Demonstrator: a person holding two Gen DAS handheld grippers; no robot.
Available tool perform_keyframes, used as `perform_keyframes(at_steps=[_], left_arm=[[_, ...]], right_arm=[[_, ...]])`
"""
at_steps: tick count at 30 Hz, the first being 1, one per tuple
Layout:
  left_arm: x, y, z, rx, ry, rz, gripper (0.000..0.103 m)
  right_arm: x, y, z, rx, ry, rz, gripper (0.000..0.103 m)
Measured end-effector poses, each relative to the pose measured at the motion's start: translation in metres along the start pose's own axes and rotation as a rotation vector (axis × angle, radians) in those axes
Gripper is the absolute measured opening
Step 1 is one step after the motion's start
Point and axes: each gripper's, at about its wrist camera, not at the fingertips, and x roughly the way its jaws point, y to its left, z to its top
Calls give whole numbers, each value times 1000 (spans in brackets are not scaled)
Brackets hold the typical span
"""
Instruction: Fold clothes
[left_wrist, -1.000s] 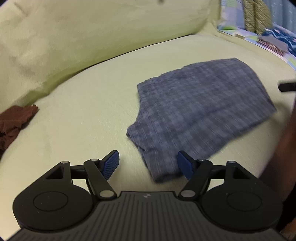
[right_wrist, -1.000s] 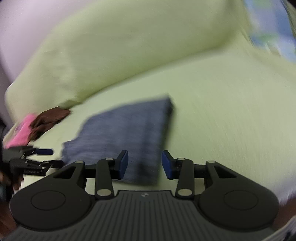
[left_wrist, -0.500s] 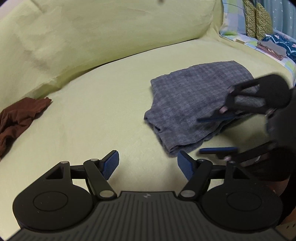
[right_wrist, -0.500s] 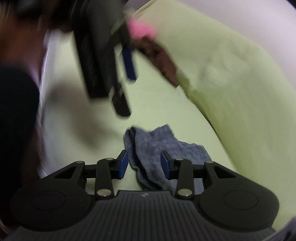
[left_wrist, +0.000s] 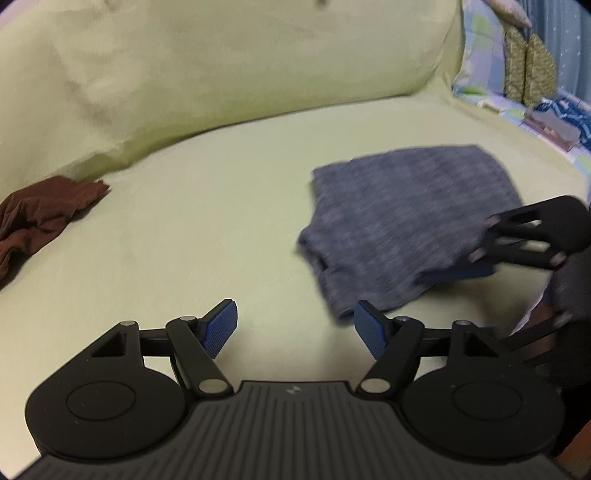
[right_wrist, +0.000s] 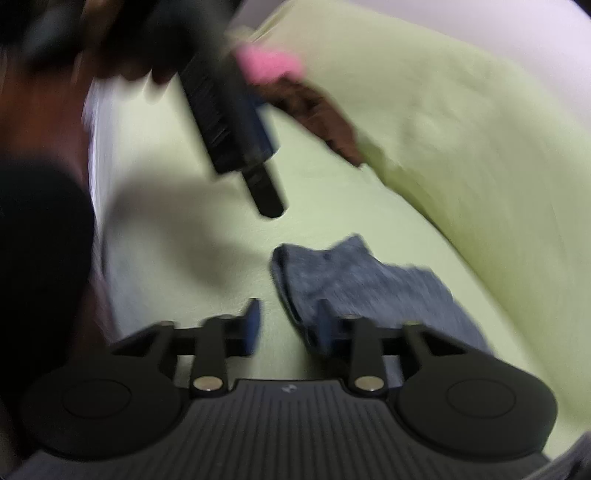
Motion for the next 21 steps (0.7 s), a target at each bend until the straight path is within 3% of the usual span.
perform_keyframes(at_steps=[1, 4, 9, 12, 15, 19, 21], left_arm=[[0, -6, 3, -14, -6, -13, 72], [4, -32, 18, -46, -30, -65, 72], [13, -82, 50, 29, -94, -173, 72], [25, -104, 66, 57, -114, -196, 73], [43, -114, 71, 30, -108, -226, 72], [78, -119, 52, 10, 8, -200, 71], [81, -123, 38, 39, -26, -176, 71]], right_arm=[[-5, -5, -3, 32, 0, -4, 45], [-57, -65, -28, 306, 5, -70, 54], [-109, -169, -72, 728, 14, -185, 64], [-102, -221, -96, 905, 6, -169, 67], [-69, -252, -105, 939, -4, -146, 68], [-19, -280, -116, 1036, 25, -33, 68], [-1, -288, -122, 1077, 41, 27, 68]])
